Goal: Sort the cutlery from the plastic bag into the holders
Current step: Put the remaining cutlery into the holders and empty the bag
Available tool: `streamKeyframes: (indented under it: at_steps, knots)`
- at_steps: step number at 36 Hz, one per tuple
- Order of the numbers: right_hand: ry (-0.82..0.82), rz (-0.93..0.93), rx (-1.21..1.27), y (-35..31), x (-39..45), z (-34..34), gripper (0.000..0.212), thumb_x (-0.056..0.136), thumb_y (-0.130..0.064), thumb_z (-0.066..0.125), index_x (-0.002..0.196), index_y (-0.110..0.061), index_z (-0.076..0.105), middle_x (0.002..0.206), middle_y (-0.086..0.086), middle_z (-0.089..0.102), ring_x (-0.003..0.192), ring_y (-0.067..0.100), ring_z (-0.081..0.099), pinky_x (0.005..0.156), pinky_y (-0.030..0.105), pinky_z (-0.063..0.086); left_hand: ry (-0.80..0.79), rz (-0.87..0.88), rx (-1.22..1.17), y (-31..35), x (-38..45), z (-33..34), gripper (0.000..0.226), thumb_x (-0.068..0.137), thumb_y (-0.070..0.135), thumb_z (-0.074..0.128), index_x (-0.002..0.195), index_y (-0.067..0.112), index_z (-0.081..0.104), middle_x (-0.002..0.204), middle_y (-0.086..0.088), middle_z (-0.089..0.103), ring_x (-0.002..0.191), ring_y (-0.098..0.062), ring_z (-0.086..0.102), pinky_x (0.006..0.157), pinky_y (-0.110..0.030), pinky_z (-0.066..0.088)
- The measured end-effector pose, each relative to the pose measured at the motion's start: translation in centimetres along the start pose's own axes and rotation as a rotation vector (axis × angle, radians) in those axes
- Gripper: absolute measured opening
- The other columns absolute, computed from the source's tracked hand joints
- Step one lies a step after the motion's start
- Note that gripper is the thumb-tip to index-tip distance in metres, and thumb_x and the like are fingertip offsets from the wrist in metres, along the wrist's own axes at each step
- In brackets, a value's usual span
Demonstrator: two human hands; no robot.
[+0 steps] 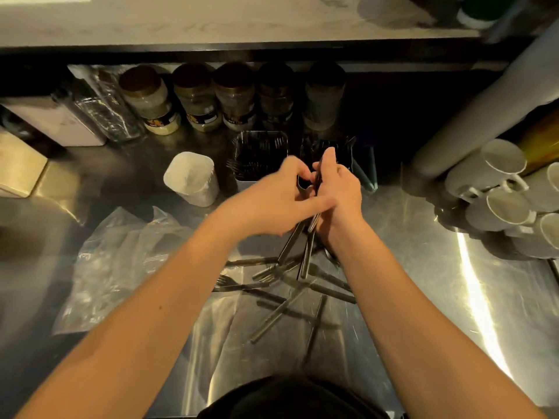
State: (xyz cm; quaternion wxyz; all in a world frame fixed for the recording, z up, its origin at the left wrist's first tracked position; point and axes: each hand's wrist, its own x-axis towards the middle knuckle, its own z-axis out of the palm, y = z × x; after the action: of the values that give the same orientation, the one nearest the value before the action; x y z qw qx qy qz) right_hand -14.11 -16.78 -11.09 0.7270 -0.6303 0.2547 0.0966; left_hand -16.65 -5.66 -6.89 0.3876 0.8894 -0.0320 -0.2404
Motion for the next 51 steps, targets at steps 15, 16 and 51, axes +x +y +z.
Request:
streamKeyframes:
  at_steps: [15,16,51]
  knots:
    - [-0.086,-0.069,-0.09,1.0,-1.8,0.1,0.065,0.104,-0.059,0.025,0.091,-0.012,0.067,0.064,-0.001,0.065,0.059,0.015,0.061,0.057,0.03,0.05,0.153,0.029,-0.176,-2.1,-2.9,1.2,0.011,0.103,0.028,0.05,0.1,0.036,0.057,0.086,0.013,0.068,0.08,-0.006,0.063,0.075,-0.027,0.053]
    - [-0.103,-0.081,-0.1,1.1,-1.8,0.1,0.063,0.104,-0.059,0.028,0.091,-0.011,0.066,0.062,0.0,0.063,0.054,0.014,0.059,0.053,0.029,0.049,0.151,0.028,-0.183,-2.3,-2.9,1.1,0.014,0.103,0.026,0.049,0.097,0.034,0.059,0.075,0.017,0.066,0.068,-0.005,0.059,0.069,-0.028,0.052]
    - [-0.241,0.001,0.193,-0.9,0.2,-1.9,0.023,0.103,-0.02,0.045,0.085,-0.014,0.059,0.062,-0.004,0.05,0.048,0.008,0.036,0.041,0.02,0.025,0.786,0.367,-0.064,-6.4,8.0,-6.0,0.045,0.1,0.012,0.052,0.141,0.019,0.036,0.095,0.008,0.052,0.073,-0.005,0.067,0.071,-0.024,0.058]
